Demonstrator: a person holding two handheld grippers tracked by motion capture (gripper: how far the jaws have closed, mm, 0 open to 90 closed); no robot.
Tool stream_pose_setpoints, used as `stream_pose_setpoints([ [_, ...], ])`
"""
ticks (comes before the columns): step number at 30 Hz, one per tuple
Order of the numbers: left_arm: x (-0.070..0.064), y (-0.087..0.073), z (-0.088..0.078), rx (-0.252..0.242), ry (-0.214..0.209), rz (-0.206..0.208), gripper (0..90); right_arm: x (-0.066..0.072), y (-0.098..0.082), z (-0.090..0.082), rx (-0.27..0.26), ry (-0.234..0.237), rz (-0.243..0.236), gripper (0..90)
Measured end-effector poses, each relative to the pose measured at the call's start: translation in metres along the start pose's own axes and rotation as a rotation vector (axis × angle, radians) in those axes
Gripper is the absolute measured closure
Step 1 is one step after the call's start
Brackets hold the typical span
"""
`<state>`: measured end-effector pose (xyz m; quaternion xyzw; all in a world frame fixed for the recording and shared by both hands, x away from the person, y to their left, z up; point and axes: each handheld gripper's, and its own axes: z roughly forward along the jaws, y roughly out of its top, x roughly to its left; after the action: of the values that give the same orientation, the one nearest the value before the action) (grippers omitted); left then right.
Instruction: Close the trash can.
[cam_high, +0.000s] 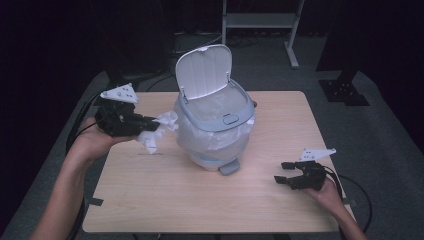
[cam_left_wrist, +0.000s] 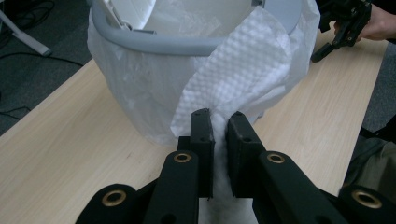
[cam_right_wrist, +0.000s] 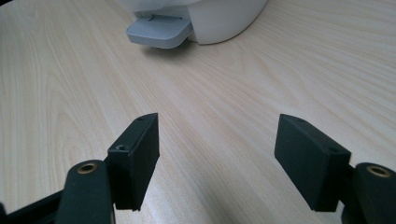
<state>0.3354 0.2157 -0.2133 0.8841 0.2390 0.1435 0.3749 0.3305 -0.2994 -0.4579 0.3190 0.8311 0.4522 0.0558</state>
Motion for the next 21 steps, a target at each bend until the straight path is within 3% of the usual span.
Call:
stream_pose_setpoints([
  [11, 0.002, 0.022, 0.010, 0.006, -0.035, 0.025, 82.5, 0.000, 0.000, -0.001, -0.007, 0.004, 0.005, 29.7],
  [21, 0.002, 0.043, 0.013, -0.002, -0.043, 0.045, 82.3, -0.001, 0.001, 0.002, -0.003, 0.011, 0.005, 29.7],
])
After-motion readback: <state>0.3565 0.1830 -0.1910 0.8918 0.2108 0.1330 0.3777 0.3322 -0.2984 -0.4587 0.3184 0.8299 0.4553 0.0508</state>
